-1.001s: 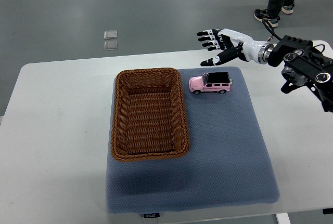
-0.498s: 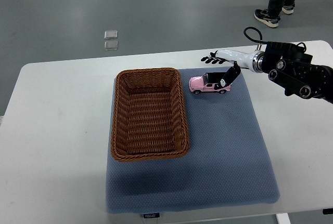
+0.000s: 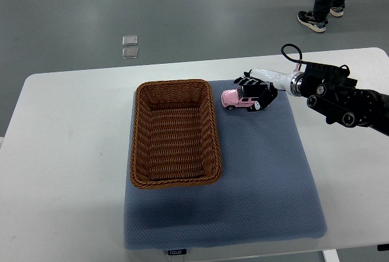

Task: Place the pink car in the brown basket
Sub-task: 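Lower the right hand over the pink toy car's roof, then close the right hand's fingers around the car and lift it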

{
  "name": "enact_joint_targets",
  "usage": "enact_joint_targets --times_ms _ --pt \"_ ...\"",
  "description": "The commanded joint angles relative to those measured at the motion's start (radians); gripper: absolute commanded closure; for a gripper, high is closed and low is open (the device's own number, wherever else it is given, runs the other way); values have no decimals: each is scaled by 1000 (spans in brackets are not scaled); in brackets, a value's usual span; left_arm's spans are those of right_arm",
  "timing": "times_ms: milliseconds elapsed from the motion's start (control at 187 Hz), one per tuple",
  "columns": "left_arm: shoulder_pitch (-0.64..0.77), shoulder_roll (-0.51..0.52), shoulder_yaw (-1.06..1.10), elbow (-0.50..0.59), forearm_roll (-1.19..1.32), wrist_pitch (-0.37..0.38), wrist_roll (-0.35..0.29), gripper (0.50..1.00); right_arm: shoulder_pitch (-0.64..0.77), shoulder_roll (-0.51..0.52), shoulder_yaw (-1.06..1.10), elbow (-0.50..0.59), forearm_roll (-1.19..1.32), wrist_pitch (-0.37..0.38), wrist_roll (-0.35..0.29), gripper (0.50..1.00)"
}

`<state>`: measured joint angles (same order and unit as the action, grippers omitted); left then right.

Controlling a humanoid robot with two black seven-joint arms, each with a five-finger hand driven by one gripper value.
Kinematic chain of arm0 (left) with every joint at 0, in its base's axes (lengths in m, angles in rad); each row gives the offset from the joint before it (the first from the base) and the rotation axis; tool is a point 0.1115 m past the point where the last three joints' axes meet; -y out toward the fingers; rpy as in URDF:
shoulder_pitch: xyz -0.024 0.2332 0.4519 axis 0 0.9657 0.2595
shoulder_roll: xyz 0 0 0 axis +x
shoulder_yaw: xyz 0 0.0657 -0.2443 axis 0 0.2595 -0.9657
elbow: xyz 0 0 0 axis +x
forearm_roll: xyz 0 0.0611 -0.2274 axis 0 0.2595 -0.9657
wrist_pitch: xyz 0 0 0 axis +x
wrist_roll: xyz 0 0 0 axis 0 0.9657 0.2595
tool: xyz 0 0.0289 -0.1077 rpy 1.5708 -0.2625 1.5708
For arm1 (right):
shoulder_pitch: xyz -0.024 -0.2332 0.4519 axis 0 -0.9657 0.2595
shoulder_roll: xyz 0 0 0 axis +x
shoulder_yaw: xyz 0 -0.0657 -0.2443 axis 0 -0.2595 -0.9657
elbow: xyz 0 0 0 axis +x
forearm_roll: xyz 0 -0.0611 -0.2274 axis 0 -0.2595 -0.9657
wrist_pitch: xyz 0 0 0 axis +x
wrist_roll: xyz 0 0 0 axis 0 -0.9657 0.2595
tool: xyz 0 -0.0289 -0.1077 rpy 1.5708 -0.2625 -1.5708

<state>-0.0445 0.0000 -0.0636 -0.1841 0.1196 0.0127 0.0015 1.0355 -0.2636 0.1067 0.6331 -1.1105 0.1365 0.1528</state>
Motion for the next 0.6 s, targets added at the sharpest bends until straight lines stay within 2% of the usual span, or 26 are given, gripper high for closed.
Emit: enact_joint_targets --times_ms 0,107,166,225,439,525,594 --pt "0 0 -1 2 0 1 0 500 -2 3 -16 -1 0 -5 1 756" --pt "0 0 -1 2 0 1 0 500 -2 4 -36 -3 0 -11 2 891" --pt "0 0 -1 2 0 1 0 500 -2 9 -48 -4 0 -15 4 934" --pt "0 0 -1 2 0 1 0 500 -2 10 -55 -6 0 -34 4 1000" --pt "0 0 -1 2 0 0 0 500 61 -17 -55 11 3 6 5 1000" --pt "-2 0 -1 2 0 0 0 500 109 -89 -45 30 5 60 5 1000" --pt "0 0 -1 2 0 0 0 500 161 -146 -41 85 12 104 7 1000"
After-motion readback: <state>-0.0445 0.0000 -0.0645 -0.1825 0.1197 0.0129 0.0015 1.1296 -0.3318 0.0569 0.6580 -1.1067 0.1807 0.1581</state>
